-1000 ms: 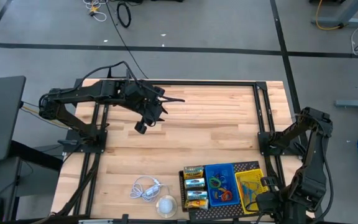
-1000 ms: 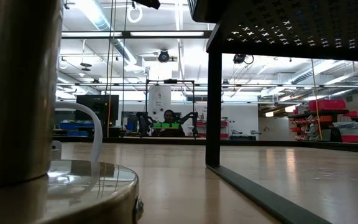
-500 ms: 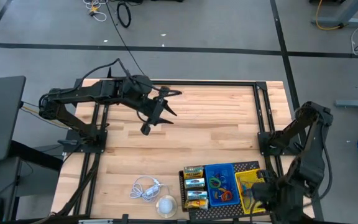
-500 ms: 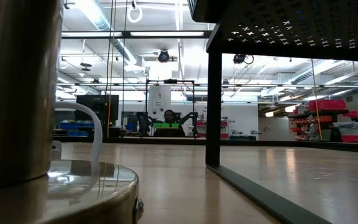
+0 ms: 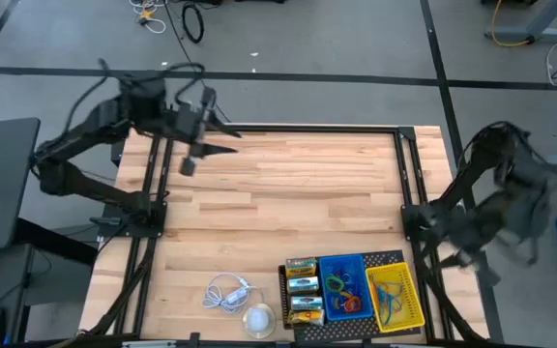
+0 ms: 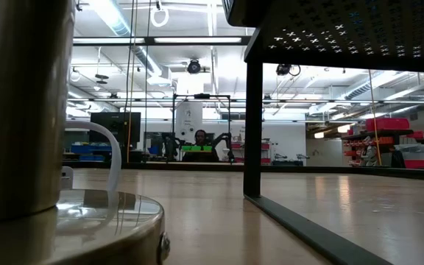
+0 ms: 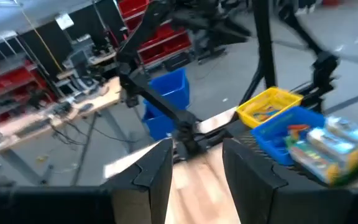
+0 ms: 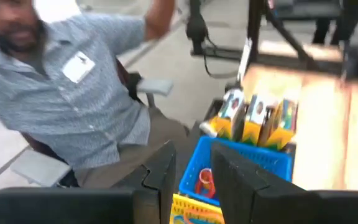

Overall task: Pick & Place Office Desk Supplies
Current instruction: Return to Home Position

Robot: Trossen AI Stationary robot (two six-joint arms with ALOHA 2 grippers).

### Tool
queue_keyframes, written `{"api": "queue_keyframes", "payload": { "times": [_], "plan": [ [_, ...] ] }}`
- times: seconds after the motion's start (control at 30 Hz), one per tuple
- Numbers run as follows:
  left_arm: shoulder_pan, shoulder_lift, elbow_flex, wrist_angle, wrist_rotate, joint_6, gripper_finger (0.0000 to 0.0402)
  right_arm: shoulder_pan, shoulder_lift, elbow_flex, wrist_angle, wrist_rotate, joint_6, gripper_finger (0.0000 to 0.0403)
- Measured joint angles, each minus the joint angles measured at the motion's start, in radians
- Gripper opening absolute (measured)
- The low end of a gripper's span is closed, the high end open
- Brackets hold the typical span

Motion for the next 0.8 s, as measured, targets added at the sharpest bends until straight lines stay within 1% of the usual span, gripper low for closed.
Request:
{"api": "queue_keyframes", "payload": {
  "times": [0.07,0.13,0.2,0.27,0.4,0.5,0.57,0.63,0.7,0.8],
  "plan": [
    [0.055,-0.038,-0.026,-0.026,0.074,-0.029,0.0148,0.019,-0.047,0.000,-0.004,0.002,-0.047,0.0107],
    [0.104,-0.076,-0.068,-0.062,0.116,-0.038,0.0148,0.050,-0.087,0.000,-0.032,0.001,-0.069,0.0107],
    [0.147,-0.115,-0.132,-0.076,0.137,-0.043,0.0148,0.077,-0.113,0.000,-0.073,0.004,-0.071,0.0107],
    [0.181,-0.158,-0.218,-0.073,0.172,-0.050,0.0148,0.101,-0.125,0.000,-0.123,0.034,-0.070,0.0107],
    [0.219,-0.252,-0.413,0.008,0.236,-0.075,0.0148,0.136,-0.128,-0.007,-0.165,0.059,-0.069,0.0107],
    [0.223,-0.324,-0.572,0.118,0.253,-0.116,0.0148,0.159,-0.138,-0.056,-0.159,0.064,-0.072,0.0107],
    [0.221,-0.368,-0.667,0.211,0.253,-0.157,0.0148,0.174,-0.156,-0.118,-0.113,0.087,-0.078,0.0107],
    [0.221,-0.406,-0.743,0.296,0.254,-0.195,0.0148,0.182,-0.175,-0.182,-0.031,0.101,-0.102,0.0107],
    [0.221,-0.429,-0.788,0.348,0.254,-0.211,0.0148,0.177,-0.186,-0.233,0.059,0.108,-0.148,0.0107],
    [0.221,-0.437,-0.810,0.373,0.253,-0.211,0.0148,0.162,-0.185,-0.275,0.183,0.165,-0.238,0.0107]
  ]
}}
